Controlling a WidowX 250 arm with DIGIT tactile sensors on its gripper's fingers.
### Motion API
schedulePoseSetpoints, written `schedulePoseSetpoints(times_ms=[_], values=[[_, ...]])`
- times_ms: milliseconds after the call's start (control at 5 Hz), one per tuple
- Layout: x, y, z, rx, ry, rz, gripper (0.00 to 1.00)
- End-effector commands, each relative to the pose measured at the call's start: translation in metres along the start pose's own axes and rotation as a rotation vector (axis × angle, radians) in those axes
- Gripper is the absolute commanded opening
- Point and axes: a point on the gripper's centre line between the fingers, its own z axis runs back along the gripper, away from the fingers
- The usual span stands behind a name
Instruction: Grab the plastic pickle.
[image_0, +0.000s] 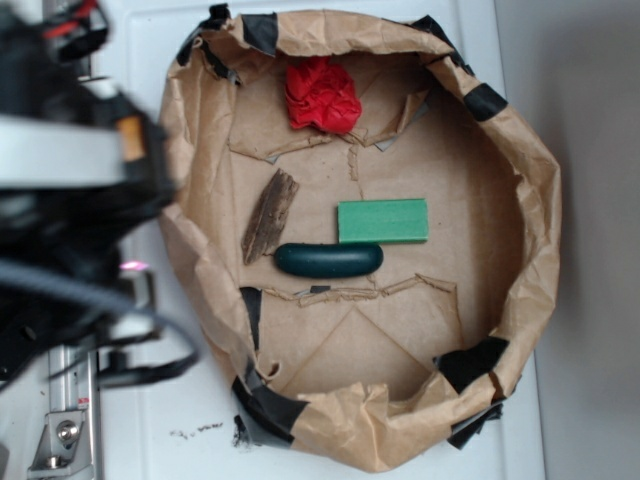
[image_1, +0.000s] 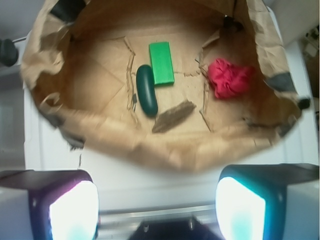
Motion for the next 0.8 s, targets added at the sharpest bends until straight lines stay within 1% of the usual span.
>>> schedulePoseSetpoints(times_ms=[0, 200, 400, 600], values=[[0.073, 0.012, -0.062, -0.081, 0.037, 0.066, 1.0], [0.083, 0.004, -0.089, -0.104, 0.074, 0.041, 1.0], [0.073, -0.015, -0.113, -0.114, 0.102, -0.011, 1.0], [0.064, -0.027, -0.131, -0.092, 0.117, -0.046, 1.0]])
